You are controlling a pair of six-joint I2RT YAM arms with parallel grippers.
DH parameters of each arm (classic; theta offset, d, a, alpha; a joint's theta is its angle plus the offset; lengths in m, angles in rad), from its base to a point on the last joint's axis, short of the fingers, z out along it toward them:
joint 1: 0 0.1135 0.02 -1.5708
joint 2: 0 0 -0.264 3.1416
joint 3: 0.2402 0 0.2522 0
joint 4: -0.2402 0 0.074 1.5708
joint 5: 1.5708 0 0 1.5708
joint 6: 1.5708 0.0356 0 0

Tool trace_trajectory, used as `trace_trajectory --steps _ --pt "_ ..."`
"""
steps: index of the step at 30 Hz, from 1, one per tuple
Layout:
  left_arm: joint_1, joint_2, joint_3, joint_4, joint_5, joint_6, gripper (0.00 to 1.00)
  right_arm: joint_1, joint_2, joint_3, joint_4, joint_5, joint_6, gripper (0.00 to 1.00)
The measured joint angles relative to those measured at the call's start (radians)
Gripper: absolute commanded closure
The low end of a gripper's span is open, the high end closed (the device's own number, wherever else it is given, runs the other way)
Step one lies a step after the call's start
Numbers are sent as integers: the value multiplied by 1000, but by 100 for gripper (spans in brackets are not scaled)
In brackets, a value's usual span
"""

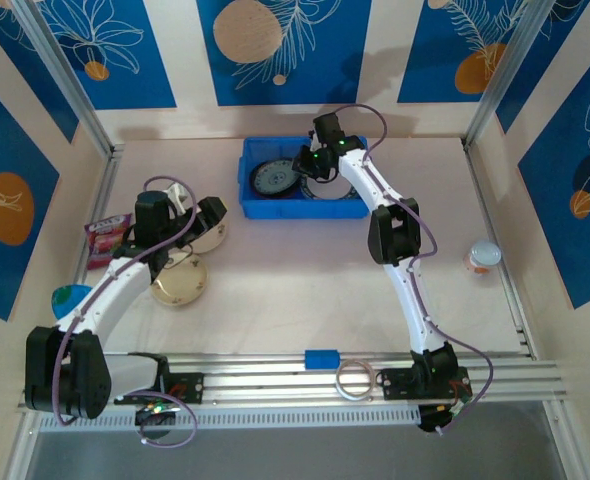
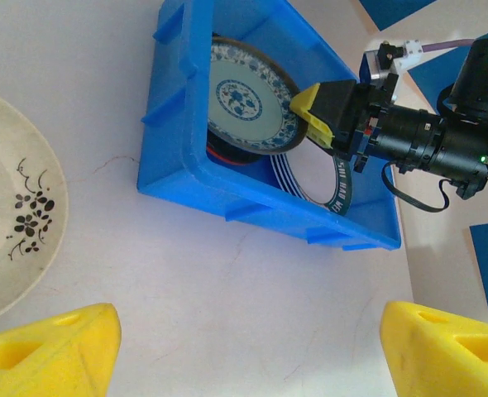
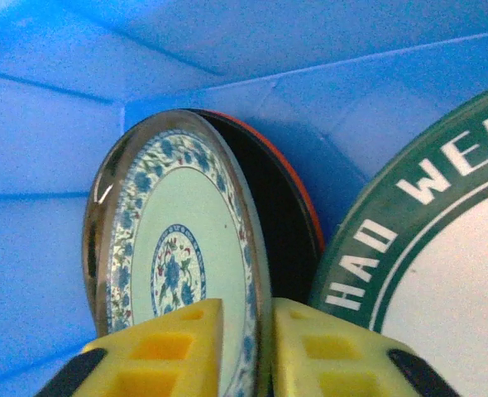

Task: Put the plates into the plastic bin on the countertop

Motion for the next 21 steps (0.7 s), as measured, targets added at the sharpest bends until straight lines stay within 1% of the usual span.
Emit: trace_trajectory --steps 3,6,9,13,21 --pt "0 0 0 0 0 0 19 5 13 29 -22 21 -13 62" --pt "0 0 0 0 0 0 19 15 26 62 -41 47 -27 58" --pt "0 0 0 0 0 0 19 29 31 79 -56 73 -45 50" --pt "0 0 -3 0 0 0 19 47 38 96 -79 111 -65 49" --pt "1 0 -11 0 0 0 19 59 49 113 -100 124 -67 49"
